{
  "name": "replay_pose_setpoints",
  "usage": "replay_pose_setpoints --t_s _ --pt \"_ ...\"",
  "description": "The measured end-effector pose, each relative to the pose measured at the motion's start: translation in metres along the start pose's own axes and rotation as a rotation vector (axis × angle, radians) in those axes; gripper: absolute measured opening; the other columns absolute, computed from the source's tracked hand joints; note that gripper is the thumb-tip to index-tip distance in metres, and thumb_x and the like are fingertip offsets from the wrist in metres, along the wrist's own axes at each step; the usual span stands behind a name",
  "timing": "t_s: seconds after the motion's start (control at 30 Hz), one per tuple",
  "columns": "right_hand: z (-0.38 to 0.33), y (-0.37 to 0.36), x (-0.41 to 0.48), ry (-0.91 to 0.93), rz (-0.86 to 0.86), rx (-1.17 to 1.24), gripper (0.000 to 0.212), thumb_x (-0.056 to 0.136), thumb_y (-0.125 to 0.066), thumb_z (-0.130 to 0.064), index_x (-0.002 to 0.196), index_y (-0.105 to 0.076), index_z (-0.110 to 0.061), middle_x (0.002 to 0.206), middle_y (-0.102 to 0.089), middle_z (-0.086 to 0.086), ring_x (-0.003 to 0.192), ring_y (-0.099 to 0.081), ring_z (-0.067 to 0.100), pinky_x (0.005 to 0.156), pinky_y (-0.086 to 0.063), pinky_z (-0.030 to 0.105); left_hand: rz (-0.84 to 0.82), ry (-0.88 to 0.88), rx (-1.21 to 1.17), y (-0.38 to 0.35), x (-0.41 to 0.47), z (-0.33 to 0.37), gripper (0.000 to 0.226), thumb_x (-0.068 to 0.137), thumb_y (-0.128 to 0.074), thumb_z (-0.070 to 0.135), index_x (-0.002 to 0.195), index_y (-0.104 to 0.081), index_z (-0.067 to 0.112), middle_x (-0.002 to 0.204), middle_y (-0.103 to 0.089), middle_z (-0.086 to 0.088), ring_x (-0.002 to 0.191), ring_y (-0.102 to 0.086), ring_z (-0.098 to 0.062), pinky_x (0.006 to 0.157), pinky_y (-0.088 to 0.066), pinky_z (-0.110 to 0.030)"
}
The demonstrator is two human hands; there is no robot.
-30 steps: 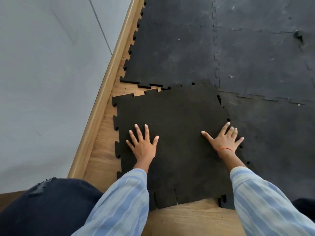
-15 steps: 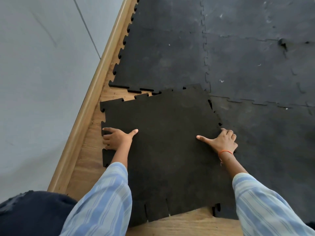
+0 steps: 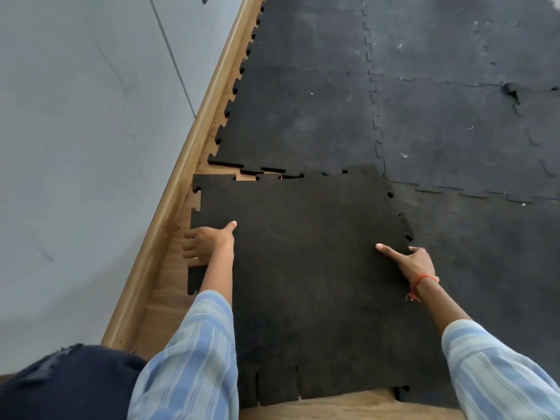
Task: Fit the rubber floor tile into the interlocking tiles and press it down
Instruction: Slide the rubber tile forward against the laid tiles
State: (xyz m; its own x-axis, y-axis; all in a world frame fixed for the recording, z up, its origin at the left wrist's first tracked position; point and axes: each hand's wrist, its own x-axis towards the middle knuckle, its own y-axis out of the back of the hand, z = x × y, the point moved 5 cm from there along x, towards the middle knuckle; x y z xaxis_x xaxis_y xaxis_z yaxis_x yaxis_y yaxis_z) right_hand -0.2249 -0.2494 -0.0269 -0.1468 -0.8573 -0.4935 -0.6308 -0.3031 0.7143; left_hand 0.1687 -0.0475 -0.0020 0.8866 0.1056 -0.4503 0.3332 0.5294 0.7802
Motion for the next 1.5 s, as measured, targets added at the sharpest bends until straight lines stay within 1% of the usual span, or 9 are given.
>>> replay_pose_setpoints --t_s 0.1,0.23,0.37,0.53,0.63,0.8,1.17,1.37,1.5 --pt "0.001 0.002 -0.007 -0.005 0.022 0.088 0.106 0.052 -0.075 -0.074 0.134 -0.047 -0.013 0.137 -0.054 0.009 0.126 -0.051 0.032 0.107 -0.037 0.057 -0.019 -0.021 -0.009 0.004 -0.003 0.007 0.103 0.072 -0.076 0.054 0.145 -0.023 0.004 0.149 -0.031 -0.024 0.135 -0.033 -0.041 0.111 -0.026 -0.049" --pt "-0.001 0.007 -0.011 -0.01 0.077 0.198 0.098 0.054 -0.075 -0.073 0.129 -0.052 -0.015 0.134 -0.057 0.008 0.124 -0.053 0.031 0.112 -0.03 0.053 -0.071 -0.048 -0.009 0.006 0.0 0.015 0.106 0.075 -0.072 0.057 0.148 -0.018 0.002 0.154 -0.023 -0.024 0.14 -0.025 -0.042 0.114 -0.021 -0.05" --pt "0.0 0.001 -0.016 -0.041 0.077 0.299 0.094 0.057 -0.074 -0.071 0.128 -0.055 -0.013 0.129 -0.061 0.007 0.12 -0.056 0.031 0.112 -0.029 0.055 -0.086 -0.115 0.015 0.008 0.01 0.038 0.113 0.077 -0.069 0.058 0.153 -0.006 0.003 0.159 -0.009 -0.024 0.145 -0.008 -0.045 0.118 -0.009 -0.056" --pt "-0.002 -0.017 -0.023 -0.059 -0.011 0.381 0.092 0.051 -0.077 -0.071 0.122 -0.06 -0.015 0.117 -0.068 0.005 0.109 -0.064 0.029 0.108 -0.036 0.057 -0.137 -0.165 0.116 0.008 0.035 0.054 0.111 0.074 -0.072 0.059 0.152 -0.013 0.007 0.156 -0.023 -0.022 0.141 -0.024 -0.045 0.114 -0.025 -0.057" --pt "0.001 -0.026 -0.024 -0.076 -0.055 0.36 0.088 0.058 -0.081 -0.06 0.128 -0.056 -0.011 0.119 -0.067 0.009 0.113 -0.061 0.033 0.107 -0.038 0.054 -0.218 -0.167 0.13 -0.001 0.044 0.046 0.114 0.071 -0.075 0.058 0.152 -0.014 0.006 0.153 -0.027 -0.021 0.14 -0.029 -0.043 0.112 -0.03 -0.055" --pt "0.012 -0.036 -0.031 -0.126 -0.083 0.342 0.087 0.061 -0.081 -0.058 0.129 -0.057 -0.009 0.117 -0.068 0.011 0.112 -0.061 0.035 0.107 -0.038 0.054 -0.316 -0.209 0.162 -0.013 0.046 0.04 0.125 0.068 -0.078 0.057 0.153 0.0 0.007 0.159 -0.011 -0.019 0.145 -0.015 -0.041 0.116 -0.024 -0.053" --pt "0.007 -0.034 -0.035 -0.129 -0.06 0.218 0.09 0.07 -0.075 -0.058 0.138 -0.048 -0.007 0.135 -0.056 0.018 0.124 -0.051 0.04 0.108 -0.036 0.057 -0.266 -0.284 0.374 -0.011 0.042 0.022 0.127 0.064 -0.076 0.065 0.153 -0.006 0.007 0.158 -0.016 -0.018 0.144 -0.022 -0.038 0.113 -0.028 -0.049" --pt "0.005 -0.033 -0.035 -0.118 -0.039 0.154 0.089 0.074 -0.072 -0.057 0.14 -0.044 -0.006 0.138 -0.053 0.019 0.126 -0.049 0.04 0.107 -0.036 0.057 -0.267 -0.3 0.368 -0.008 0.044 0.016 0.125 0.065 -0.078 0.062 0.153 -0.005 0.01 0.16 -0.013 -0.016 0.145 -0.019 -0.037 0.113 -0.027 -0.049" --pt "0.003 -0.031 -0.038 -0.132 -0.033 0.127 0.084 0.074 -0.072 -0.057 0.135 -0.049 -0.003 0.136 -0.054 0.019 0.124 -0.05 0.041 0.106 -0.037 0.056 -0.304 -0.301 0.323 -0.007 0.045 0.013 0.127 0.064 -0.077 0.063 0.153 -0.003 0.01 0.16 -0.012 -0.015 0.146 -0.018 -0.037 0.113 -0.027 -0.049"
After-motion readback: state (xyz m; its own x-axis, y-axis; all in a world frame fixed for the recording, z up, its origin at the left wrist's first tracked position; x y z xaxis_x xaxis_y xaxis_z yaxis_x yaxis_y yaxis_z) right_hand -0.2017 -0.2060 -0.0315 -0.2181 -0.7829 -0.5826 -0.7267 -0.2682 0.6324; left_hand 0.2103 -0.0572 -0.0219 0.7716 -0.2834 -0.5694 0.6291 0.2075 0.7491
